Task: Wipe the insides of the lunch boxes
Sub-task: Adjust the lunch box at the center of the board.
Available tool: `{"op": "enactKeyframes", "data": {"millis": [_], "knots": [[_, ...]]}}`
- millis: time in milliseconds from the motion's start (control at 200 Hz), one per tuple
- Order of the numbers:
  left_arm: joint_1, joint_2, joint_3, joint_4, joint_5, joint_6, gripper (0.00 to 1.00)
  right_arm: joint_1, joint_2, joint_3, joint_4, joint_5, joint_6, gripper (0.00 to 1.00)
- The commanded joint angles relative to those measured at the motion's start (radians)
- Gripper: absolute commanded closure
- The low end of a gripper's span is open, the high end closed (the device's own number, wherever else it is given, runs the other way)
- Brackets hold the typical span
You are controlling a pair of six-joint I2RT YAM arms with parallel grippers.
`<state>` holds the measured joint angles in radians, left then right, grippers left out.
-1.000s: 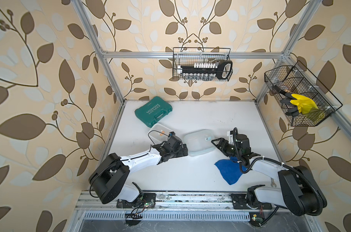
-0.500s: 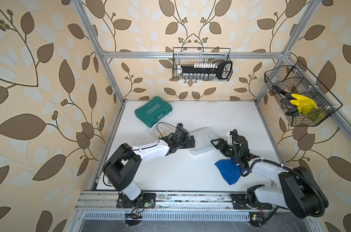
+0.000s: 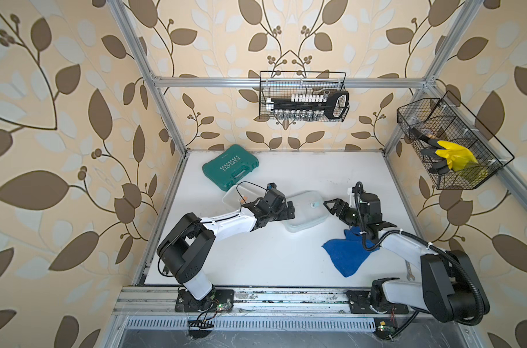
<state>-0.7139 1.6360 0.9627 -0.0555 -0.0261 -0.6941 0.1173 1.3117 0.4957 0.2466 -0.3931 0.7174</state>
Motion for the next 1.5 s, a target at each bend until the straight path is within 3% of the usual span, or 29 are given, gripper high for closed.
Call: {"op": "enactKeyframes", "data": {"millis": [0, 340, 710, 975, 1290, 1495], "knots": [[-0.002, 0.009, 0.036, 0.006, 0.017, 0.008, 0.01, -0.019, 0.040, 0.010, 0.017, 0.006, -0.041, 0.16], [0.003, 0.042, 0.063, 0.003, 0.033, 0.042, 0.01, -0.045, 0.216, -0.064, 0.361, -0.127, 0.093, 0.17], [0.010, 0.062, 0.083, -0.006, 0.038, 0.052, 0.01, 0.023, 0.158, -0.094, 0.339, -0.079, 0.069, 0.20], [0.015, 0.009, 0.044, -0.028, -0.015, 0.010, 0.01, -0.029, 0.181, -0.006, 0.253, -0.037, 0.014, 0.20], [0.016, 0.050, 0.071, -0.018, 0.024, 0.013, 0.01, -0.018, 0.383, 0.063, 0.465, -0.161, 0.139, 0.23], [0.016, 0.072, 0.090, -0.017, 0.057, 0.020, 0.01, 0.049, 0.402, 0.035, 0.546, -0.145, 0.197, 0.28]]}}
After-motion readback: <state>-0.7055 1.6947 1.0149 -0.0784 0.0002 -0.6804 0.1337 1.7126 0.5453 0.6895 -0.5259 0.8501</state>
